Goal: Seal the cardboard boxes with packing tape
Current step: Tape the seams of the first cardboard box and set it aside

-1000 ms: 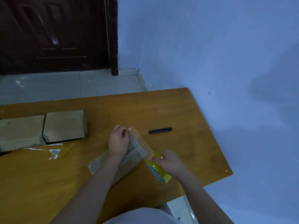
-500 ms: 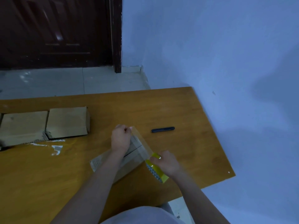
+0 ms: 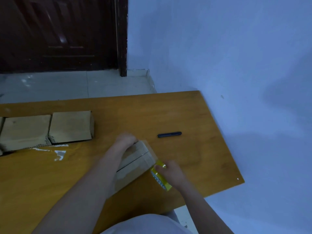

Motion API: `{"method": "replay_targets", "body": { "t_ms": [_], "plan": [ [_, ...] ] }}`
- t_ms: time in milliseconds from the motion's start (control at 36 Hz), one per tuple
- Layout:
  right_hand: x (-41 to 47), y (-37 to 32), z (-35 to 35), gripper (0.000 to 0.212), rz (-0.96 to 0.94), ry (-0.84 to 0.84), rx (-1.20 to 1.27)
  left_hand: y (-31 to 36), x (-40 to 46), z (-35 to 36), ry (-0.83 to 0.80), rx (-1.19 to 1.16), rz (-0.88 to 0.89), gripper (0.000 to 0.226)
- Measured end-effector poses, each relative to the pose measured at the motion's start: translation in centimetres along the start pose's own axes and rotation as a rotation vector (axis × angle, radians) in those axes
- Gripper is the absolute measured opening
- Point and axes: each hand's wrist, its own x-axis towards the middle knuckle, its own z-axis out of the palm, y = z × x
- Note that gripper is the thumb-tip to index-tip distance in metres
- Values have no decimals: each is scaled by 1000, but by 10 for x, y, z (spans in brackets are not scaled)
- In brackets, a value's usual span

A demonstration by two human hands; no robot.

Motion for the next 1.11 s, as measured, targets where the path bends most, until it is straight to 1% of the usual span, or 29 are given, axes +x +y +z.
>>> {"method": "replay_targets", "body": {
  "t_ms": [56, 83, 139, 194, 250, 333, 361, 417, 472, 500, 556, 583, 611, 667, 694, 750, 833, 861, 917, 944, 1028, 1111],
  "plan": [
    [0, 3, 1, 25, 2, 8, -18, -4, 0, 6, -53, -96, -55, 22],
    [0, 3, 2, 26, -5, 9, -27, -7, 0, 8, -41, -147, -81, 23],
    [-1, 3, 2, 28, -5, 1, -20, -9, 1, 11, 12, -146, -74, 24],
    [-2, 4, 2, 30, 2, 0, 20, -8, -1, 13, 130, -101, -24, 21],
    [-3, 4, 4, 27, 13, 14, 76, -6, 0, 14, 265, -180, 94, 24],
    [-2, 3, 14, 30, 5, 72, 112, -8, -5, 13, 543, -333, 392, 29],
    [-1, 2, 16, 32, -16, 88, 124, -10, -7, 12, 617, -333, 489, 28],
    [0, -2, 20, 39, -46, 111, 164, -16, -11, 12, 700, -206, 649, 22],
    [2, -9, 21, 39, -49, 115, 253, -25, -17, 17, 751, 38, 787, 19],
    [1, -15, 20, 38, -51, 116, 312, -31, -20, 22, 751, 153, 824, 24],
    [3, -21, 18, 37, -58, 140, 465, -44, -22, 33, 694, 314, 843, 29],
    [5, -23, 16, 29, -48, 158, 546, -48, -23, 39, 656, 357, 826, 31],
    [4, -26, 14, 20, -48, 157, 628, -53, -23, 43, 614, 383, 793, 37],
    [9, -24, 12, 16, -90, 106, 658, -55, -25, 45, 551, 390, 751, 56],
    [13, -20, 13, 15, -109, 88, 625, -55, -26, 45, 528, 387, 739, 62],
    [16, -12, 15, 18, -128, 77, 602, -55, -27, 45, 473, 369, 701, 61],
    [16, -1, 24, 22, -82, 28, 539, -54, -27, 48, 446, 387, 672, 66],
    [17, 4, 30, 26, -54, 18, 464, -53, -29, 48, 444, 387, 658, 70],
    [15, 11, 44, 34, 14, 45, 309, -51, -33, 49, 425, 418, 641, 79],
    [15, 14, 50, 35, 23, 73, 273, -50, -33, 51, 425, 452, 638, 82],
    [15, 16, 59, 32, -14, 138, 211, -51, -33, 55, 466, 558, 628, 90],
    [18, 15, 60, 33, -37, 133, 213, -53, -29, 56, 489, 602, 627, 92]
  ]
}}
